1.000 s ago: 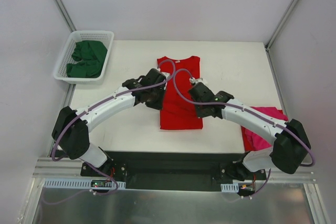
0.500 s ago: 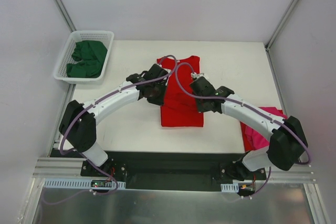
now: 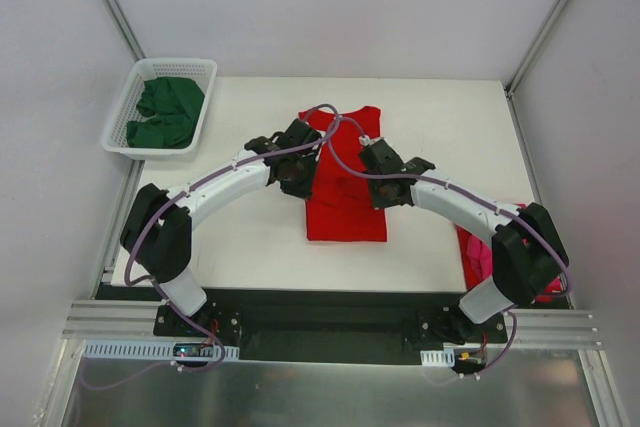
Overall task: Fold and stack the t-shirts
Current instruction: Fold the folded rectangular tshirt in 1/3 of the way
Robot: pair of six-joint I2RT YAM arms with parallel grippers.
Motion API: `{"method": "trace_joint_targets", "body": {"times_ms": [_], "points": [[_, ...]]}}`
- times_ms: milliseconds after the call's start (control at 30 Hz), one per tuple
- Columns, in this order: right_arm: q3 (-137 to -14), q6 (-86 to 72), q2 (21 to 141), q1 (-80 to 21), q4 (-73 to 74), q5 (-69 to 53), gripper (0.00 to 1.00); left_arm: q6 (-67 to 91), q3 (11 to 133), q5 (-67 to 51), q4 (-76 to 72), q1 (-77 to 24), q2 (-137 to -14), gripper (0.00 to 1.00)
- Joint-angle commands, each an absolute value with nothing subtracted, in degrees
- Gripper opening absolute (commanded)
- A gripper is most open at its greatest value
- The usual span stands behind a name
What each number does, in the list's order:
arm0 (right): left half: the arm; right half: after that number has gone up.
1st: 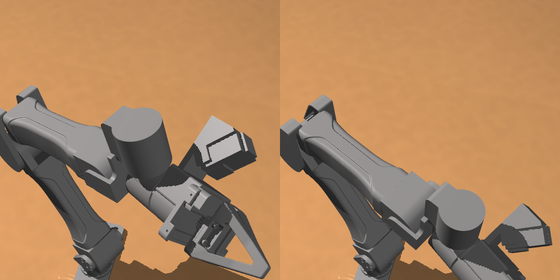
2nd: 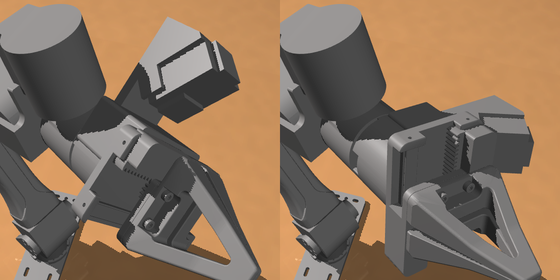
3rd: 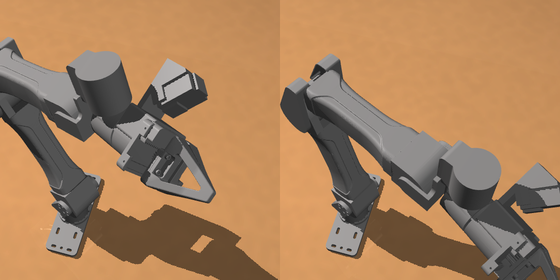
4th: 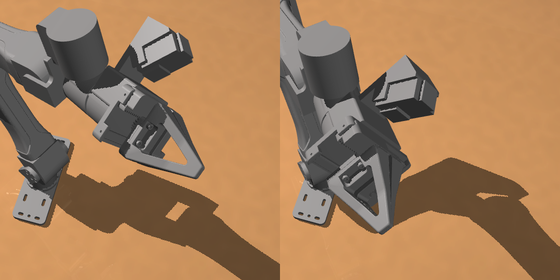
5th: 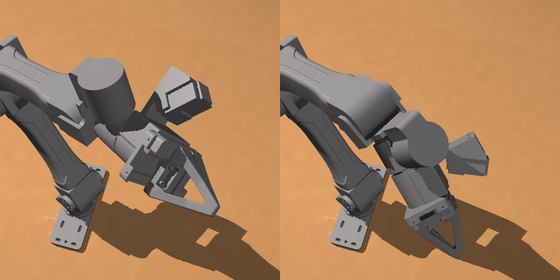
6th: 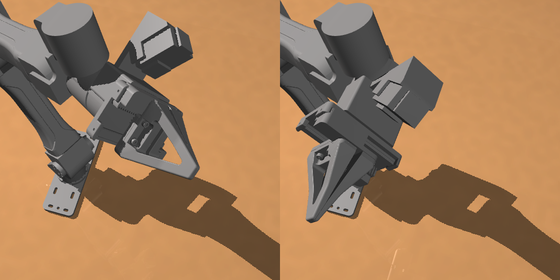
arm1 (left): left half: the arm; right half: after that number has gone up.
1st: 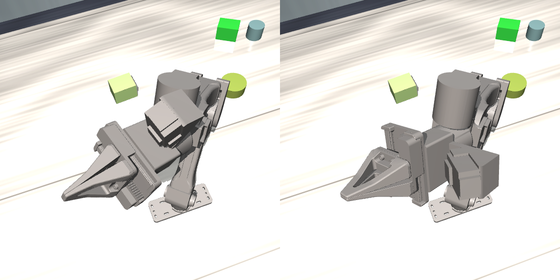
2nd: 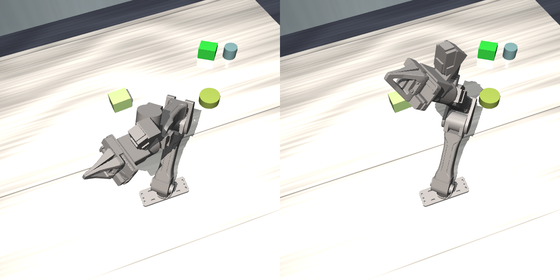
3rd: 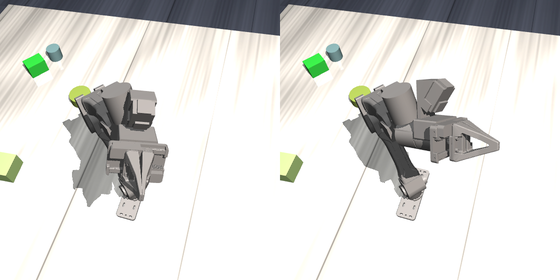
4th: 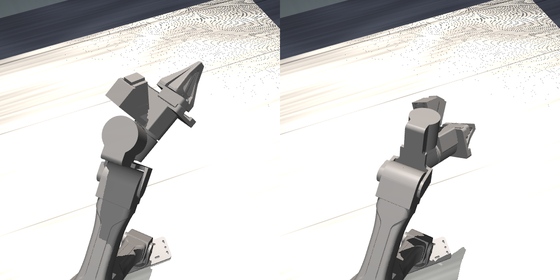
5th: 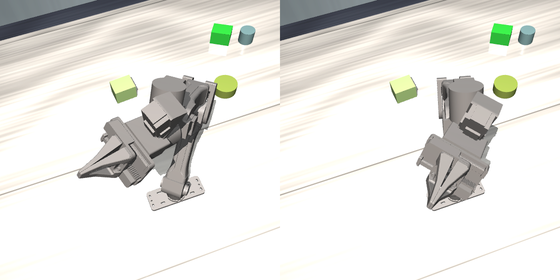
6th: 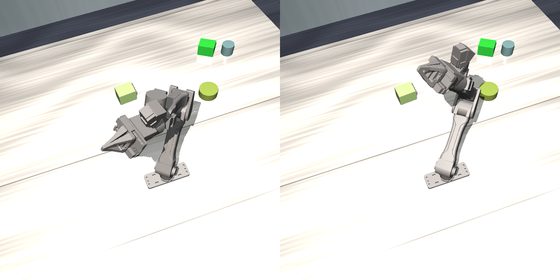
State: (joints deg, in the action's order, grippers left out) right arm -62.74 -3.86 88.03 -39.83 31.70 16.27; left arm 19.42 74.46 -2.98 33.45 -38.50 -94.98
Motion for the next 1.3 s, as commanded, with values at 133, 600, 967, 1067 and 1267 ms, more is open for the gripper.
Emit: {"method": "trace_joint_targets", "body": {"times_ms": [133, 600, 967, 1067, 1267], "points": [[-67.6, -1.7, 90.6, -38.6, 31.1, 15.6, 0.01, 17.3, 77.2, -3.3, 34.8, -37.0, -96.9, 0.0], [-69.5, -0.5, 92.9, -37.2, 31.6, 15.4, 0.01, 16.3, 80.0, -4.0, 35.0, -35.2, -101.5, 0.0], [-69.9, -0.4, 94.9, -35.7, 30.9, 14.7, 0.01, 16.3, 81.6, -5.4, 35.2, -34.0, -104.5, 0.0], [-69.9, -0.4, 95.4, -35.5, 30.5, 14.5, 0.01, 16.3, 81.8, -5.6, 35.2, -33.9, -105.1, 0.0], [-70.0, -0.4, 96.5, -35.2, 29.8, 14.5, 0.01, 16.4, 82.1, -5.8, 35.2, -33.6, -106.4, 0.0]]}}
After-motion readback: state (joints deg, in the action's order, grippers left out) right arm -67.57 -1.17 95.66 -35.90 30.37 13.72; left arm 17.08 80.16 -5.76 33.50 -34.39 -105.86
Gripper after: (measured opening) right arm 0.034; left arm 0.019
